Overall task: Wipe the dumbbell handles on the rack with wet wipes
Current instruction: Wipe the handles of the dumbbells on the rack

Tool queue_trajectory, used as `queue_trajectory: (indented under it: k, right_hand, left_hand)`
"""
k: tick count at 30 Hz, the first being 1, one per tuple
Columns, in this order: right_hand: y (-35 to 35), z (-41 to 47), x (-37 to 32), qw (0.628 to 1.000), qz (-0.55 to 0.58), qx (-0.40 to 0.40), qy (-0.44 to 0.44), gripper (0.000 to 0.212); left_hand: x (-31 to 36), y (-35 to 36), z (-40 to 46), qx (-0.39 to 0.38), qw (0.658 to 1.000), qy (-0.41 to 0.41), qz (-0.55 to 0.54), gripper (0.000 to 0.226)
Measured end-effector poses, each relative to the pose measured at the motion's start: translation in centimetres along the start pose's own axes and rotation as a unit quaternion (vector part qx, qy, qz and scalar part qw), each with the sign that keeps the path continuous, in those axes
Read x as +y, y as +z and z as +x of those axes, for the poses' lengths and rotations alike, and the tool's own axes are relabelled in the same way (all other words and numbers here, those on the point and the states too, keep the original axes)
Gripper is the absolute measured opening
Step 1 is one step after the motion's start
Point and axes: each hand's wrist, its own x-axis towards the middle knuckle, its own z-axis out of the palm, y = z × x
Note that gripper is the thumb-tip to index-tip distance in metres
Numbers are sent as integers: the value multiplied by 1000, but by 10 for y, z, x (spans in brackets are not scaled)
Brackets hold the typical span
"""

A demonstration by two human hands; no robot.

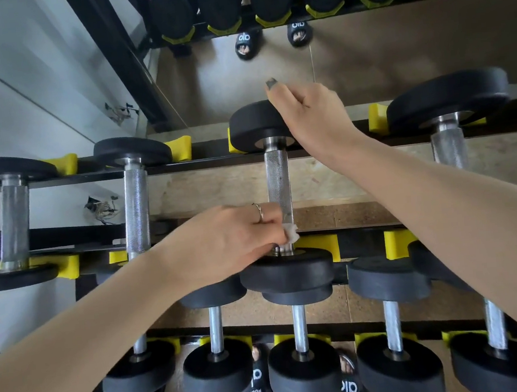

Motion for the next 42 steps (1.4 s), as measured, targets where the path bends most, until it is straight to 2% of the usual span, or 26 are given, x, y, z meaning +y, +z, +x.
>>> queue_trajectory:
  k: [3, 7, 12, 15, 20, 24, 30, 33, 36, 40, 42]
  right_hand:
    - [0, 0, 0, 1000, 1, -4, 1, 54]
    - [1, 0, 1, 1000, -2, -3, 4, 54]
    - [2, 1, 0, 1000, -3, 1, 6, 55]
    - [1, 0, 1, 1000, -3, 7, 3, 54]
    - [1, 1, 1, 1000, -10, 12, 2, 52]
    - [0, 1, 1, 1000, -19, 6, 1, 55]
    - [1, 1, 2, 1000, -5, 7, 3, 56]
    - [1, 2, 2, 1000, -3, 8, 4, 55]
    - [1, 1, 1, 1000, -6, 8, 1, 55]
    - [2, 0, -1, 1000, 0, 16, 17, 55]
    - [4, -2, -2, 999, 3, 24, 25, 54]
  left_hand:
    - [-9, -1, 6, 17, 1000, -15, -12, 24]
    - [-8, -2, 5, -14, 998, -19, -54, 20]
    - [-13, -11, 17, -34, 994, 67, 84, 25]
    - [-13, -7, 19, -25, 989, 81, 121, 10]
    - [-16, 3, 34, 36, 991, 40, 123, 21]
    - [-18, 7, 38, 75, 992, -26, 99, 27]
    - [-4, 3, 14, -16, 994, 60, 88, 7]
    - [-18, -3, 27, 25, 994, 39, 101, 5]
    - [-22, -2, 30, 75, 994, 0, 73, 14]
    - [-9, 5, 15, 1, 993, 82, 80, 13]
    - [-14, 3, 17, 7, 993, 88, 82, 13]
